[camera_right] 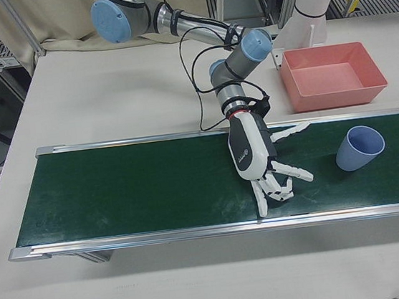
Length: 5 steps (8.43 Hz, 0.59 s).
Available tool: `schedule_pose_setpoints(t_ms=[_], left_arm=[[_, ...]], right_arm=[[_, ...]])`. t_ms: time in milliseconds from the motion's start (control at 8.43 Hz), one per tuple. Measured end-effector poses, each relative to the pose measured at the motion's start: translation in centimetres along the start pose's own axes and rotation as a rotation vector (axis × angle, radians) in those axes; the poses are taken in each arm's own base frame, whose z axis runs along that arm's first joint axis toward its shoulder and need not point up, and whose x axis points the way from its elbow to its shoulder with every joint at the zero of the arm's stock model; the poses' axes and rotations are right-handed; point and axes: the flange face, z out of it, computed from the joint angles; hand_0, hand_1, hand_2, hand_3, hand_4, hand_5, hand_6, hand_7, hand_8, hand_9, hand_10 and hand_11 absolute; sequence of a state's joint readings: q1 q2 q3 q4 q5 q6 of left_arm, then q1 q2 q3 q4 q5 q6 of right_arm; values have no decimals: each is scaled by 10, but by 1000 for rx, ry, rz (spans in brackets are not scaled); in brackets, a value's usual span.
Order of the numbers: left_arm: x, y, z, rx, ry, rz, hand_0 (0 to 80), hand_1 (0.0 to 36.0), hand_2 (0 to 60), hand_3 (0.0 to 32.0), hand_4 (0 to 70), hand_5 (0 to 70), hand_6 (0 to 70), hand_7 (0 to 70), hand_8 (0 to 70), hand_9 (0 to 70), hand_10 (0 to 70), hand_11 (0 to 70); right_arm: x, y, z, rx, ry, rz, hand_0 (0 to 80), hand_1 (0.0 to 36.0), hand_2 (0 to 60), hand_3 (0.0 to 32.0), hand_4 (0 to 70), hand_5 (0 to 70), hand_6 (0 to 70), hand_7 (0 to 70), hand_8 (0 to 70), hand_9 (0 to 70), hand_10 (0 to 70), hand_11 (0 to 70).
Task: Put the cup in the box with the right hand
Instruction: 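Hold the open right hand in the cup's path on the belt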
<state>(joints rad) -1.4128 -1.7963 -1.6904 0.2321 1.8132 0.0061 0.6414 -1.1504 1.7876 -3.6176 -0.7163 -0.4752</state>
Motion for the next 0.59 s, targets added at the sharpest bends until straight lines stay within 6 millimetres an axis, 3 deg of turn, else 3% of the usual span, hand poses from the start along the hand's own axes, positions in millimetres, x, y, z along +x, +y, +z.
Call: schedule_pose_setpoints(t_ms=[593], left_arm=[[0,0,0,0,0,0,0,0,0,0,0,0,0,0,0,0,0,0]], right_arm=[[1,-5,-1,6,3,-8,443,0,0,0,457,4,221,700,187,422,0,0]])
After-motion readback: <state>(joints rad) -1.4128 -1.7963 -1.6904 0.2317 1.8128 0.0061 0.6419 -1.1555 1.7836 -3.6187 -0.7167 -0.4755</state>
